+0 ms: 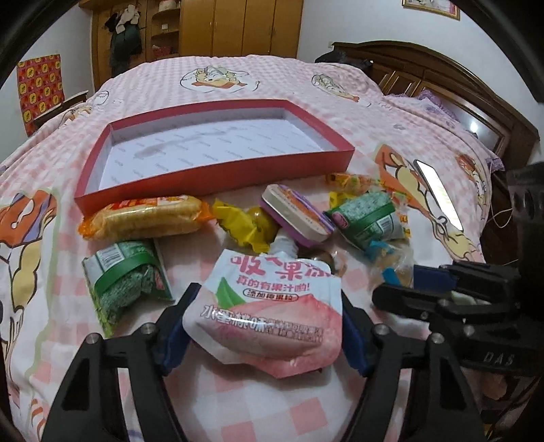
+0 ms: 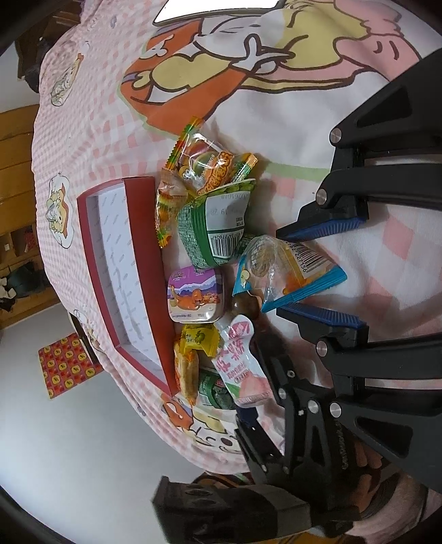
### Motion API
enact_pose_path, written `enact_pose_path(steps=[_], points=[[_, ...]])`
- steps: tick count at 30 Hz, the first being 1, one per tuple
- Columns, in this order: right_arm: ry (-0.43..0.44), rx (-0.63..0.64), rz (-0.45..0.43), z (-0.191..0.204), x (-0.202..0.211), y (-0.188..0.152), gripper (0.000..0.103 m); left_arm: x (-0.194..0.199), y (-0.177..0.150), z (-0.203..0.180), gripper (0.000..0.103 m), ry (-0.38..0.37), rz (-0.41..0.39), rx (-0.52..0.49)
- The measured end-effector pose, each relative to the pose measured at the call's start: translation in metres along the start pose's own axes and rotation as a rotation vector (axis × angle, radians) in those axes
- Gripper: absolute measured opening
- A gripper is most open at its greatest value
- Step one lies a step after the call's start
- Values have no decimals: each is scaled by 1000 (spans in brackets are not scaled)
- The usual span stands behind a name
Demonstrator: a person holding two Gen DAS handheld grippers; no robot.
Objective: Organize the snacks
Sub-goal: 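Close the left gripper on the pink juice pouch, then carry the candy bag with the right gripper while the left gripper carries the pouch over the tray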
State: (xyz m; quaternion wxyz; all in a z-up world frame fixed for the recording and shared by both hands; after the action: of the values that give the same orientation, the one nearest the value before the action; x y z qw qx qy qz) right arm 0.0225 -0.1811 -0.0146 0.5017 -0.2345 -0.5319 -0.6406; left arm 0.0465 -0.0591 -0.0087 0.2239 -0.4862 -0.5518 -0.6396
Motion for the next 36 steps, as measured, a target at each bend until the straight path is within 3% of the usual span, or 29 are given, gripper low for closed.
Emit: enact_pose_path(steps=[5, 15, 27, 36], points=[[8, 14, -7, 4, 5, -1, 38, 14, -12, 4, 76, -32, -8, 27], [12, 112, -58, 34, 24, 3, 38, 54, -18, 21, 76, 0, -76, 101], [-27, 154, -75, 41, 38, 20, 38, 73, 1, 36, 76, 15, -98, 150], [-53, 159, -79, 37, 46, 49, 38, 79, 35, 48, 76, 33, -127, 162]])
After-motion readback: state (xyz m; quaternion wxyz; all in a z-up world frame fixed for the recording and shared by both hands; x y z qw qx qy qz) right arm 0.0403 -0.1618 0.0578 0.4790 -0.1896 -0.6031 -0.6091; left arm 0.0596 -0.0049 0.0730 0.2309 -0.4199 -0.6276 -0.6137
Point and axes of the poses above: each gripper's, at about its wrist camera, not at the fingertips, and x roughly against the way its jaws point, z to its left, y to its top, the point moved 5 cm from there along -x, roughly the way its jaws point, and after that the axes turned 13 degrees about z, right-handed, at the moved point
